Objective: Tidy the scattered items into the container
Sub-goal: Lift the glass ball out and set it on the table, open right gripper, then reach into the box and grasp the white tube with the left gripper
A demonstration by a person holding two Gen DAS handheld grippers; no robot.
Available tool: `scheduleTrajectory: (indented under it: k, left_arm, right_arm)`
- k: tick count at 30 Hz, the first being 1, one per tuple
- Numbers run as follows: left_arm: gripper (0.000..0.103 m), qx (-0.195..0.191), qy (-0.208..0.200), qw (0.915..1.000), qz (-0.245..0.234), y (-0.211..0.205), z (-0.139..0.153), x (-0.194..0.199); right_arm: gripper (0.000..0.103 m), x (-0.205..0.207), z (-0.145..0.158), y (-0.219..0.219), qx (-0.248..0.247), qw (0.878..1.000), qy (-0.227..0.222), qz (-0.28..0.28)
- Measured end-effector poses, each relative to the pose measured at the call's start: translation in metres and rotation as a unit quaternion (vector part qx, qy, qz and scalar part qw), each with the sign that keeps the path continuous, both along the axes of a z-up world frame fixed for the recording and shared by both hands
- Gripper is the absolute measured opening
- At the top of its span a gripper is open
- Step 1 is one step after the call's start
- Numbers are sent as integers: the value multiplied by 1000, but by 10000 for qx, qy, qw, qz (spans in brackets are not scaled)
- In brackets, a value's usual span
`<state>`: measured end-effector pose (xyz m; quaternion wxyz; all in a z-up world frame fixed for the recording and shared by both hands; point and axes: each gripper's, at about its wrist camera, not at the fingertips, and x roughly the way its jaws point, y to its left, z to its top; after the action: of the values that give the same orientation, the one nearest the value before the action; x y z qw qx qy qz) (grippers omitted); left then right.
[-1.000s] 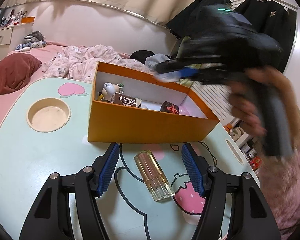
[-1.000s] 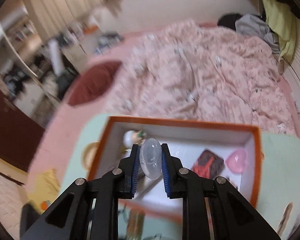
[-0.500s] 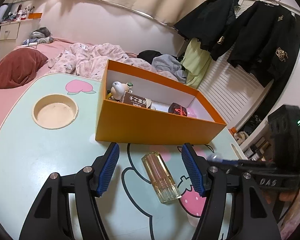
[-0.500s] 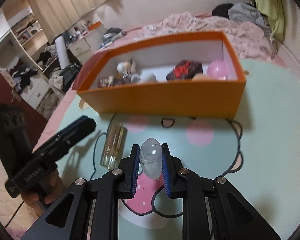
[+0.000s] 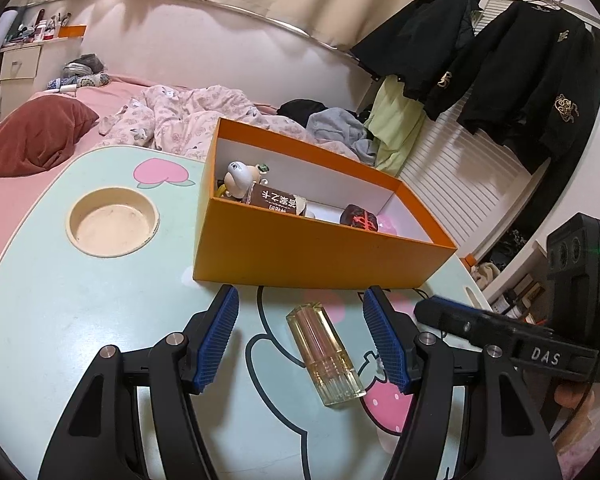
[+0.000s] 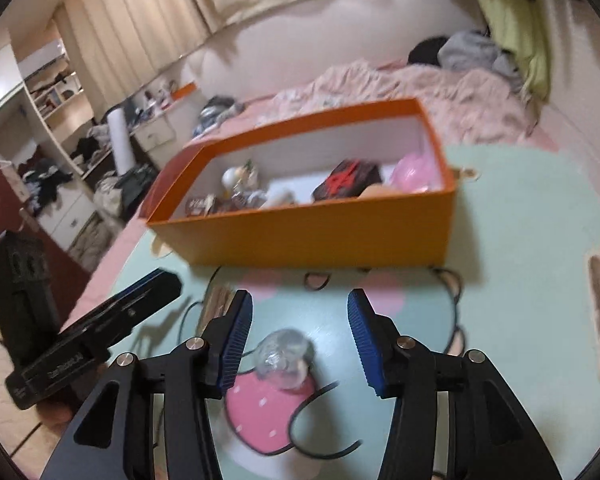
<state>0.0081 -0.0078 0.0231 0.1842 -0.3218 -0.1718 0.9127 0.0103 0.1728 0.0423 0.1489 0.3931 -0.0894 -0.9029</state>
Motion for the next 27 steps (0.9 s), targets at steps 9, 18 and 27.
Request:
scheduleTrajectory:
  k: [9,18,27]
  left_arm:
    - [65,-33,-2,10000,24,0,0,-1]
    - [65,330,135,9988,348,-14,10,-2]
    - [65,-895,-535,9940,-317,21,94,-53]
  right_arm:
    - [50,-4,-19,-3,291,9993,-7,-234]
    - [50,2,-21,8,99,9992,160,-339]
    - [51,2,-20,12,-29,9992,160,-357]
